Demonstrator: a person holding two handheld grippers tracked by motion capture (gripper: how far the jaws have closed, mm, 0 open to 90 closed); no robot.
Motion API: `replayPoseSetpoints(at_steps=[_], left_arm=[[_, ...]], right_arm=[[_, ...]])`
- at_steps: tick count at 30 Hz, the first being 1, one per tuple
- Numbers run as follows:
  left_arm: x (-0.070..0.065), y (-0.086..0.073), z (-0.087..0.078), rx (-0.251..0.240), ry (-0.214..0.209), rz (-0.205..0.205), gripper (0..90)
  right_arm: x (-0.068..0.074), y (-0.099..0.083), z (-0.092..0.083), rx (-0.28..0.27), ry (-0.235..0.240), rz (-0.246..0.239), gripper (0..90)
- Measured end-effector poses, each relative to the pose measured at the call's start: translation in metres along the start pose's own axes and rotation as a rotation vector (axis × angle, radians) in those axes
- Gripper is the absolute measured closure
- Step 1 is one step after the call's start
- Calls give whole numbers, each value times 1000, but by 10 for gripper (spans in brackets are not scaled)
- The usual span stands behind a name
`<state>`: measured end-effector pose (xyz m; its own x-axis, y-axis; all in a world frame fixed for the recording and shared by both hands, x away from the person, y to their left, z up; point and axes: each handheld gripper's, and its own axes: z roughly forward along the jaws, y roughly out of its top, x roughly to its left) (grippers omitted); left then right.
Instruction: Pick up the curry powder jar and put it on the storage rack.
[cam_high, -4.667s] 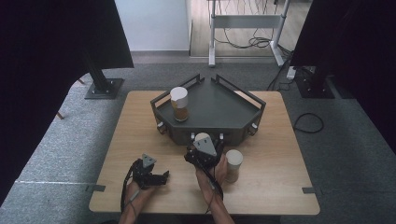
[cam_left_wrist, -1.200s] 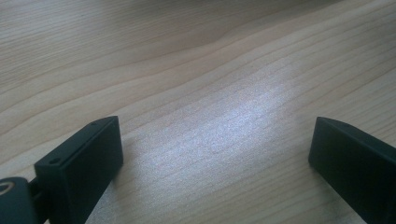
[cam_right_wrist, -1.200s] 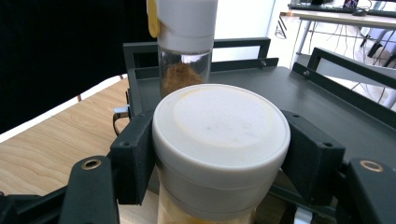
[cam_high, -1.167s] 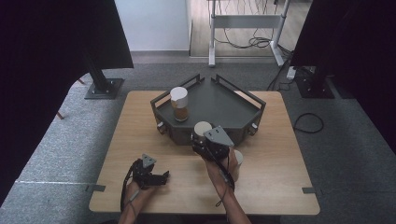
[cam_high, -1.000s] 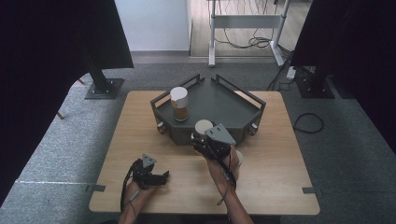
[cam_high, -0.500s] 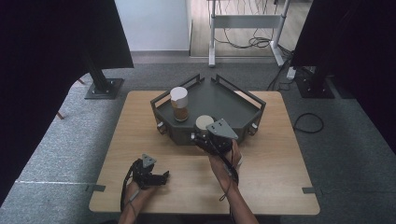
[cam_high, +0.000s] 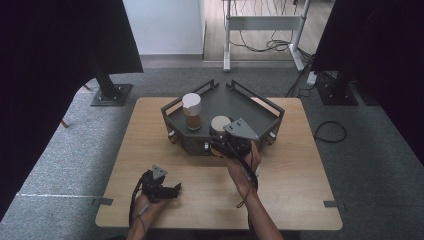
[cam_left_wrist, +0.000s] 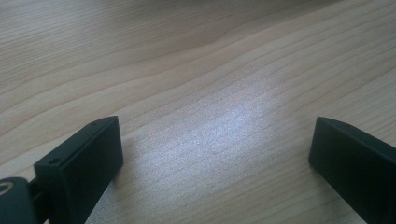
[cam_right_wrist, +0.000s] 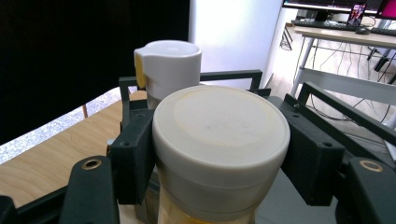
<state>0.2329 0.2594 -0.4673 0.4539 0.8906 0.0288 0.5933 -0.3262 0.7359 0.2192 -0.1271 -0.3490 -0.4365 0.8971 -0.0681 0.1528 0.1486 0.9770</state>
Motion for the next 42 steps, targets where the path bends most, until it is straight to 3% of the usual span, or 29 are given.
replayPoseSetpoints(at_steps=[26,42], left_arm=[[1,0,0,0,-3,4,24],[1,0,0,0,-7,8,24]], right_arm=[[-29,20,29,-16,-10,-6,331],[-33,27,56,-10,-10,-39,331]])
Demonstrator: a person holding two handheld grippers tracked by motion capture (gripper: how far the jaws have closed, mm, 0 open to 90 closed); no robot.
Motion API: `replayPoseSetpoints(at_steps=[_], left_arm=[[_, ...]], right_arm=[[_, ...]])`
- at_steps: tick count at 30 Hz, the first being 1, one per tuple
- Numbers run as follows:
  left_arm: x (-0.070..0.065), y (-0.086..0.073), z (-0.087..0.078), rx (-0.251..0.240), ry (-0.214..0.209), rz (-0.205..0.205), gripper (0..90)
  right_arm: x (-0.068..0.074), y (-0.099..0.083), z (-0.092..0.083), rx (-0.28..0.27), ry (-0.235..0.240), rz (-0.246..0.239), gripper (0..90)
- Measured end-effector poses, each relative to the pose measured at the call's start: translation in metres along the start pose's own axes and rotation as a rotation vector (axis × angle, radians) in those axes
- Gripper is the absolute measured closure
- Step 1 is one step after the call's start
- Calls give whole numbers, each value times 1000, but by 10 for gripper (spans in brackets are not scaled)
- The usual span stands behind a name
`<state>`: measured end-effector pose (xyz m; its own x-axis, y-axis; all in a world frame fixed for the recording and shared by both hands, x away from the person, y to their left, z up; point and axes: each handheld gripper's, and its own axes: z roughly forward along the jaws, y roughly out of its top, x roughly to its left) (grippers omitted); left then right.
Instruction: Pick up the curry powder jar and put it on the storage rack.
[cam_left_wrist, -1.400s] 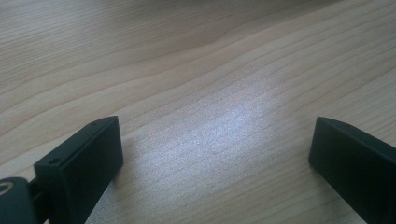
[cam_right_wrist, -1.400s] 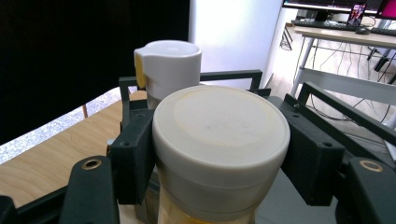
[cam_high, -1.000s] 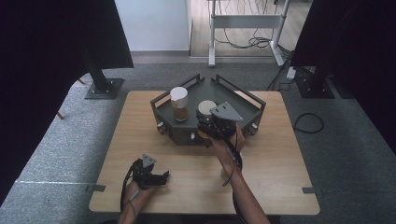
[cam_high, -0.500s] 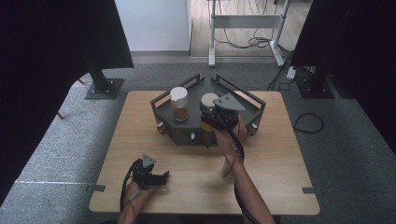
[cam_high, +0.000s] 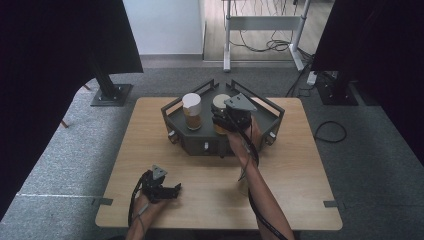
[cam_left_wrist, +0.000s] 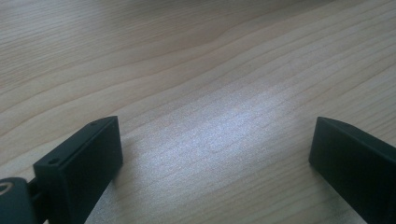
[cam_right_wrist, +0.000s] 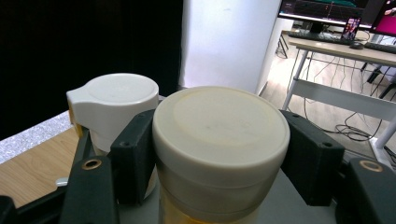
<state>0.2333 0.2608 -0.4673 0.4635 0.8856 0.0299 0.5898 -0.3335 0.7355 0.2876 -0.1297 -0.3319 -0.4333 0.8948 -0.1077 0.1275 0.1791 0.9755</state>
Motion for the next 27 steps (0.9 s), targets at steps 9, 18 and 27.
replayPoseSetpoints(at_steps=[9,18,27], left_arm=[[0,0,0,0,0,1,24],[0,0,0,0,-2,3,24],[0,0,0,0,-2,3,24]], right_arm=[[-3,-5,13,18,-2,22,331],[-8,-13,23,32,12,35,330],[-11,-10,24,42,24,34,326]])
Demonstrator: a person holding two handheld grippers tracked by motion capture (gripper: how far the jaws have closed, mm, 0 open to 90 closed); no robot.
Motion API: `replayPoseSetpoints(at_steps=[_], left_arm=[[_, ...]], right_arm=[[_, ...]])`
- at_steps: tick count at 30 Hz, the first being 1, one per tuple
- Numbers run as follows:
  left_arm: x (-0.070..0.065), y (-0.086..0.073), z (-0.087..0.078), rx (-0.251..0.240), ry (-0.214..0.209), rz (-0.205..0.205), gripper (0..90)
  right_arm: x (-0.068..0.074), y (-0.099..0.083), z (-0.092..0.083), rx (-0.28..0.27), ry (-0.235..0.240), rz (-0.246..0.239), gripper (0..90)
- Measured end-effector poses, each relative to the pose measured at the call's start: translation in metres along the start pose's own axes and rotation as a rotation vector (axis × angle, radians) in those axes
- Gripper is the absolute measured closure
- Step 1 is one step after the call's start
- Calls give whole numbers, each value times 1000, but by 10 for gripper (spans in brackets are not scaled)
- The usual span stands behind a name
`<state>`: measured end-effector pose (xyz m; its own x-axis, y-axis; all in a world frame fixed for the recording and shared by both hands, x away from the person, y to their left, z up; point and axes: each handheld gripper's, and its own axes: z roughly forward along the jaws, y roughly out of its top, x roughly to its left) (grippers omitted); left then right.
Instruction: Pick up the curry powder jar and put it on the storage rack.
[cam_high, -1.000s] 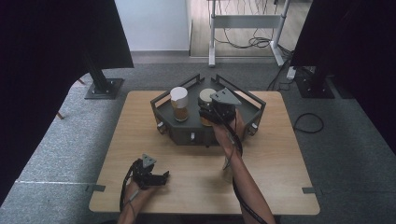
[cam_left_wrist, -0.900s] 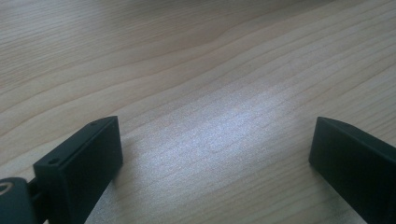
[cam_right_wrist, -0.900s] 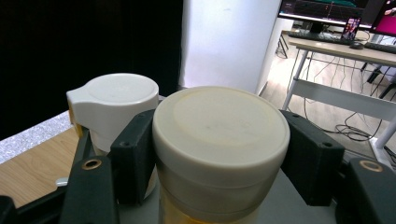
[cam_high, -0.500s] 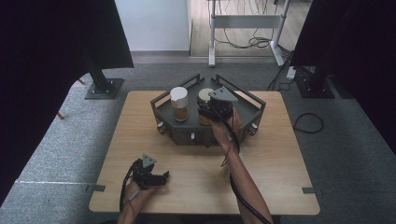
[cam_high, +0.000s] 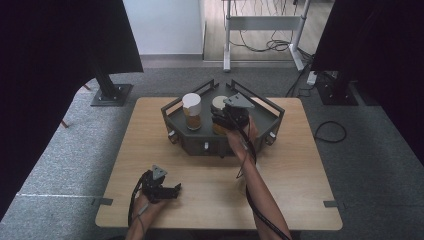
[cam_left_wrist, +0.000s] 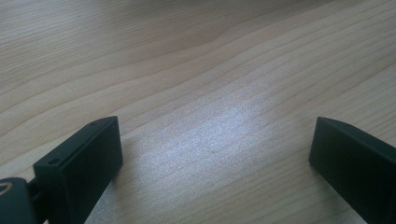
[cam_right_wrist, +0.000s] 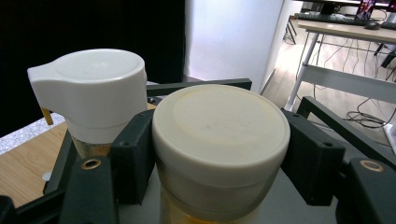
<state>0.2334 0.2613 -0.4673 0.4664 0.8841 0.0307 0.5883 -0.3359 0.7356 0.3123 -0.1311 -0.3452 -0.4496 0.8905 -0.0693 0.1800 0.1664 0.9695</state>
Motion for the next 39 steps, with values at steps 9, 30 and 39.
replayPoseSetpoints(at_steps=[9,30,39], left_arm=[[0,0,0,0,-1,0,23],[0,0,0,0,-1,1,23],[0,0,0,0,-1,1,23]], right_arm=[[-2,-1,4,26,-1,9,195],[-4,-8,0,-6,35,-26,0],[-6,-9,-16,-18,38,-32,0]])
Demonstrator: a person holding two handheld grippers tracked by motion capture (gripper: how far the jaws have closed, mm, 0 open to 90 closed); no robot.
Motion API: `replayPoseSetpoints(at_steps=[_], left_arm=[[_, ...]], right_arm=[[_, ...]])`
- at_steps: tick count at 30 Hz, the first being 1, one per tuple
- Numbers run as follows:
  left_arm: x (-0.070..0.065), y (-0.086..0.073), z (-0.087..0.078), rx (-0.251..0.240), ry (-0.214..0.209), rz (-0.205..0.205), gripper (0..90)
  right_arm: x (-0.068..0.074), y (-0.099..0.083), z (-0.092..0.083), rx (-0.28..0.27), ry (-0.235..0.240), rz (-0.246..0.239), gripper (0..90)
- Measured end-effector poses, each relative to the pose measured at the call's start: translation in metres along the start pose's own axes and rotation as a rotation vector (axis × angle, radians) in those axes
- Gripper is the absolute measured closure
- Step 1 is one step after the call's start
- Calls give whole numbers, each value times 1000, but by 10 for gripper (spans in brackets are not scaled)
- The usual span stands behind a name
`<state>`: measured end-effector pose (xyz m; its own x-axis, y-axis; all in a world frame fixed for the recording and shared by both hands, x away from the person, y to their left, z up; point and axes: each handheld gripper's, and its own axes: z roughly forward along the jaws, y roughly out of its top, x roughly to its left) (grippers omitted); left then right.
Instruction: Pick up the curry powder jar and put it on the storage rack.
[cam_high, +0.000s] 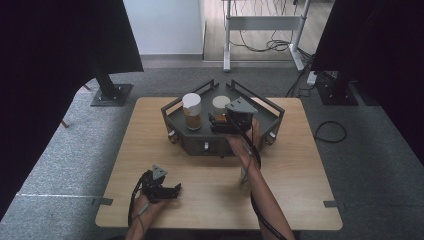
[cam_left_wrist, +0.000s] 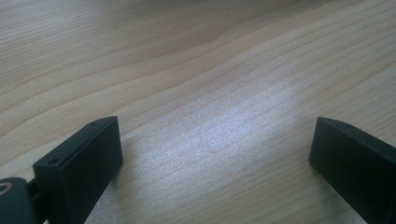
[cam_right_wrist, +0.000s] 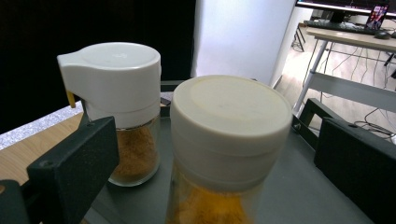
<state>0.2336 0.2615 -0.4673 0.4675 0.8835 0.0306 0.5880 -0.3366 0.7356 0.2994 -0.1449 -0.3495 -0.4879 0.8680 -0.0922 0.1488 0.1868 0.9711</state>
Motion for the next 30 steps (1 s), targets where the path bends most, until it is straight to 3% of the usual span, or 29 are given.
replayPoseSetpoints(at_steps=[30], left_arm=[[0,0,0,-1,1,0,23]], right_arm=[[-16,-14,-51,28,34,2,10]])
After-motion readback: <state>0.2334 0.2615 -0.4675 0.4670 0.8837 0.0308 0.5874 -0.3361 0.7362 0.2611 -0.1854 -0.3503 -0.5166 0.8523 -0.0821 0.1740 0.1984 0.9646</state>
